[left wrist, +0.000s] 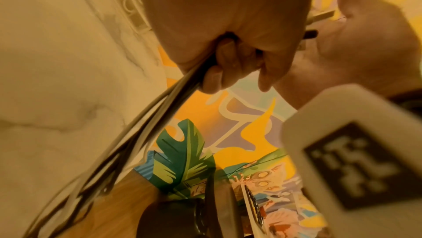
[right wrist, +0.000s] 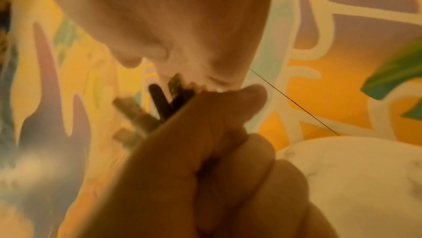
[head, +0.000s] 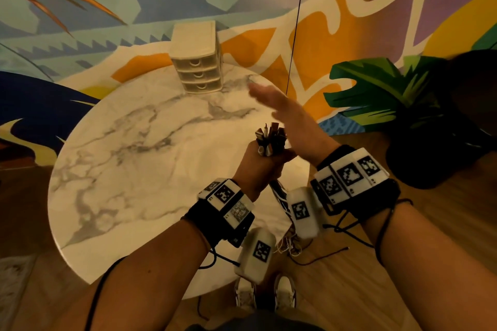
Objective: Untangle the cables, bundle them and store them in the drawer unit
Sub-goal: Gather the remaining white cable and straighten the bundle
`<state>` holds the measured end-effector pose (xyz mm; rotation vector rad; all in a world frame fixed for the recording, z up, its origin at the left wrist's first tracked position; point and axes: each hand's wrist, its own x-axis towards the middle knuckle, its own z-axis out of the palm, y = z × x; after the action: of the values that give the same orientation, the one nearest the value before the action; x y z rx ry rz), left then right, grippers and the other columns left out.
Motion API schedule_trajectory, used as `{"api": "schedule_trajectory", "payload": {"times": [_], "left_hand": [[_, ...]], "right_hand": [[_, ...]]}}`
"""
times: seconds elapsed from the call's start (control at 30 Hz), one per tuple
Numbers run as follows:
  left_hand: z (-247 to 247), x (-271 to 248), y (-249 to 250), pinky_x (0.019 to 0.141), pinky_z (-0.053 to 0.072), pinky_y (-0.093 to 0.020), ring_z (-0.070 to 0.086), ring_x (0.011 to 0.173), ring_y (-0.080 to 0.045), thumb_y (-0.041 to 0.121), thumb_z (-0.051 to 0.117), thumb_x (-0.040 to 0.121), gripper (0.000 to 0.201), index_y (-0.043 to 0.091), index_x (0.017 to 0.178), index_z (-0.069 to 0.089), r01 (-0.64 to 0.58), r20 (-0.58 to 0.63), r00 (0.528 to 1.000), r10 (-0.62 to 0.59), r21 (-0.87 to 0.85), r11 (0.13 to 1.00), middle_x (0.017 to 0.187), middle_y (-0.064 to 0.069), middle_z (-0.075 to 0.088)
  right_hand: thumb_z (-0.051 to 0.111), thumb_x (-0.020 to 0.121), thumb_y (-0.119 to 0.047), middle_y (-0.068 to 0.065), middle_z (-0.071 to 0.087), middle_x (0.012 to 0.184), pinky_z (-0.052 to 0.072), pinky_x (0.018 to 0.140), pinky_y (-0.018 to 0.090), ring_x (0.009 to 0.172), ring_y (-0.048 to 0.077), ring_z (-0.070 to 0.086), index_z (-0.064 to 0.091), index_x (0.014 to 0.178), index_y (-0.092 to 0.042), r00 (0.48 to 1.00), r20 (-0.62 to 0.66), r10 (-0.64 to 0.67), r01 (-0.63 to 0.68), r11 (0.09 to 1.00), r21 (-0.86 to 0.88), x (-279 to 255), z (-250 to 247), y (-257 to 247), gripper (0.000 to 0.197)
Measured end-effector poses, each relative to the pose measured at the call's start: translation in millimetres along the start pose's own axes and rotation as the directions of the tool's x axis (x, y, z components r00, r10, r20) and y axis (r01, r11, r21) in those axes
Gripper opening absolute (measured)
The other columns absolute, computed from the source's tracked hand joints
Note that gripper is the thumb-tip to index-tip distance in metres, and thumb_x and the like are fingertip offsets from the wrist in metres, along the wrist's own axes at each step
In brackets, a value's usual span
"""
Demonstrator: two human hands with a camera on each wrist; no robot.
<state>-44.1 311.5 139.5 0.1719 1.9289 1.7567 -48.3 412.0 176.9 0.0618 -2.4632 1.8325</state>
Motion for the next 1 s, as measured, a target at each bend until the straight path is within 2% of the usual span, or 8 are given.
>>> {"api": "schedule_trajectory", "payload": {"times": [0.1,0.27,0.43,0.5,0.6,0.7,0.83,1.0], "left_hand": [[-2,0,5,0.046,0.032,-0.024,0.034,0.042,-0.013,0.001,0.064,0.084,0.021,0.006,0.067,0.052,-0.019,0.013,1.0,0.019,0.009,1.0,0.051,-0.005,0.038],[-1,2,6,0.049,0.025,-0.027,0.028,0.04,-0.009,0.003,0.061,0.073,0.032,0.024,0.05,0.056,-0.056,0.062,0.997,0.051,0.094,0.994,0.037,0.006,0.037],[-5,2,4,0.049,0.03,-0.017,0.043,0.065,-0.032,-0.002,0.064,0.082,0.013,-0.007,0.076,0.054,-0.072,0.036,0.997,0.067,0.151,0.986,0.064,-0.018,0.049],[-4,2,5,0.047,0.029,-0.02,0.039,0.039,-0.021,-0.002,0.063,0.082,0.029,0.011,0.06,0.051,-0.052,0.033,0.998,0.047,0.161,0.986,0.043,-0.006,0.043],[-2,7,9,0.042,0.028,-0.02,0.031,0.038,-0.008,-0.003,0.062,0.083,0.04,0.023,0.054,0.052,-0.042,0.026,0.999,0.04,0.074,0.996,0.04,0.007,0.041],[-6,8,12,0.045,0.031,-0.024,0.034,0.042,-0.013,0.0,0.062,0.084,0.03,0.02,0.062,0.058,-0.067,-0.001,0.998,0.067,-0.084,0.994,0.047,0.001,0.041],[-10,14,17,0.048,0.032,-0.025,0.035,0.041,-0.01,0.003,0.059,0.087,0.035,0.02,0.057,0.053,-0.103,-0.05,0.994,0.094,-0.226,0.969,0.042,0.007,0.04],[-1,24,29,0.054,0.036,-0.029,0.035,0.042,-0.017,0.016,0.063,0.088,0.036,0.018,0.058,0.042,-0.116,-0.099,0.991,0.086,-0.35,0.93,0.042,0.003,0.034]], "right_hand": [[0.023,0.092,-0.057,-0.005,0.049,0.139,0.031,0.103,0.017,0.126,0.002,0.043,0.05,0.135,-0.023,0.985,-0.175,0.003,-0.006,1.0,-0.016,4,-18,-9,0.06],[0.026,0.098,-0.049,0.006,0.057,0.104,0.041,0.093,0.048,0.099,0.024,0.052,0.062,0.095,-0.024,0.991,0.09,0.095,-0.032,0.844,-0.536,1,-6,-19,0.043],[0.017,0.1,-0.048,0.008,0.052,0.117,0.036,0.096,0.042,0.113,0.028,0.045,0.05,0.126,-0.024,0.968,0.159,0.195,-0.002,0.637,-0.771,-2,-9,-20,0.049],[0.017,0.099,-0.051,0.008,0.051,0.121,0.034,0.098,0.04,0.116,0.026,0.043,0.047,0.13,-0.026,0.965,0.168,0.203,-0.029,0.715,-0.698,-2,-11,-16,0.049],[0.024,0.095,-0.048,0.008,0.057,0.124,0.042,0.099,0.029,0.115,0.023,0.054,0.054,0.128,-0.025,0.989,0.005,0.149,-0.148,0.988,-0.033,5,-9,-1,0.05],[0.028,0.086,-0.046,0.007,0.067,0.103,0.05,0.075,0.024,0.093,0.017,0.065,0.06,0.117,-0.019,0.961,-0.125,0.247,-0.18,0.901,0.396,0,-12,14,0.052],[0.04,0.085,-0.024,0.014,0.07,0.101,0.05,0.095,0.04,0.095,0.024,0.067,0.062,0.111,-0.009,0.941,0.083,0.327,-0.336,0.887,0.316,-34,0,58,0.037],[0.057,0.089,-0.022,0.0,0.047,0.057,0.034,0.059,0.031,0.055,0.014,0.042,0.051,0.061,-0.021,0.931,-0.046,0.363,-0.366,0.927,-0.086,-46,35,74,0.029]]}}
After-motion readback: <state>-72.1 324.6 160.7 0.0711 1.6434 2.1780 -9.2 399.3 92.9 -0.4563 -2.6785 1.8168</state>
